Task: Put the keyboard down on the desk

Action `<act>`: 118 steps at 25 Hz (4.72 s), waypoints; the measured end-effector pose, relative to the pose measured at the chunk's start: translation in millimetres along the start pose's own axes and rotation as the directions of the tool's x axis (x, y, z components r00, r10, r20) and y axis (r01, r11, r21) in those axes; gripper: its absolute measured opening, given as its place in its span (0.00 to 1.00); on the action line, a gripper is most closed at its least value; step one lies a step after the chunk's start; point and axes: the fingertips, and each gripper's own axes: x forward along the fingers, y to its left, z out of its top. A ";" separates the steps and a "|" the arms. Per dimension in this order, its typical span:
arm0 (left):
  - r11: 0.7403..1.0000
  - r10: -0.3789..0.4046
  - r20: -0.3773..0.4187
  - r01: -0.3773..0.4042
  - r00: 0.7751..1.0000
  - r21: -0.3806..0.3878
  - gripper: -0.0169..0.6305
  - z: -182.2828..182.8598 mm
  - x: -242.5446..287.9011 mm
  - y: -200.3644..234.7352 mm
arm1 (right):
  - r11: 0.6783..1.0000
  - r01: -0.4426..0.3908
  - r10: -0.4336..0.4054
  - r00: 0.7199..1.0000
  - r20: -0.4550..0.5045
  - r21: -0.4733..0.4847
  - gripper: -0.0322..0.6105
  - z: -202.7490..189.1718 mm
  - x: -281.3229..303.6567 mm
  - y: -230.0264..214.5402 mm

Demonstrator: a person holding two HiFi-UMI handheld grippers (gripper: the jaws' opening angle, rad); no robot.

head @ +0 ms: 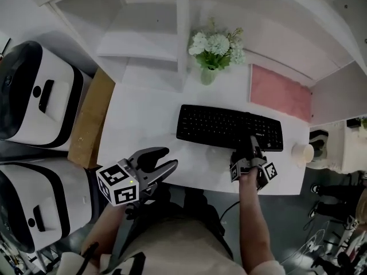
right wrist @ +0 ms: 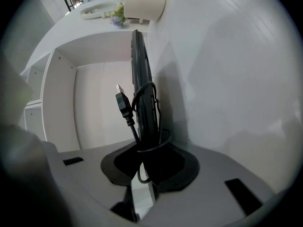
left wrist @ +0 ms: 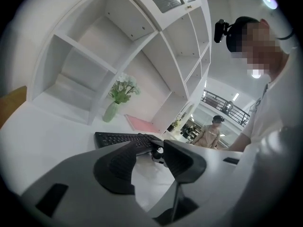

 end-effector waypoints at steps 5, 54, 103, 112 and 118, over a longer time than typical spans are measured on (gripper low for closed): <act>1.000 0.004 -0.016 -0.004 1.000 -0.013 0.30 -4.7 -13.3 7.7 | 0.997 0.047 -0.048 0.999 -0.007 -0.059 0.21 -9.1 7.5 -15.5; 0.982 -0.028 -0.225 0.068 0.974 0.174 0.26 -43.1 17.1 0.8 | 0.581 0.052 -0.667 0.603 -0.437 -0.813 0.42 -51.8 -36.9 -43.2; 0.753 -0.374 -0.313 0.483 0.873 0.447 0.05 18.1 35.7 -114.5 | 0.192 -0.216 -0.167 0.954 -0.249 -0.957 0.09 -204.0 -155.3 155.0; 0.728 -0.457 -0.268 0.530 0.848 0.435 0.05 3.2 29.7 -172.6 | 0.092 -0.130 -0.084 0.987 -0.138 -0.987 0.09 -194.4 -213.5 174.2; 0.685 -0.506 -0.233 0.551 0.830 0.476 0.05 4.5 31.8 -217.5 | 0.080 -0.116 -0.024 0.993 -0.119 -0.990 0.09 -177.0 -255.4 182.6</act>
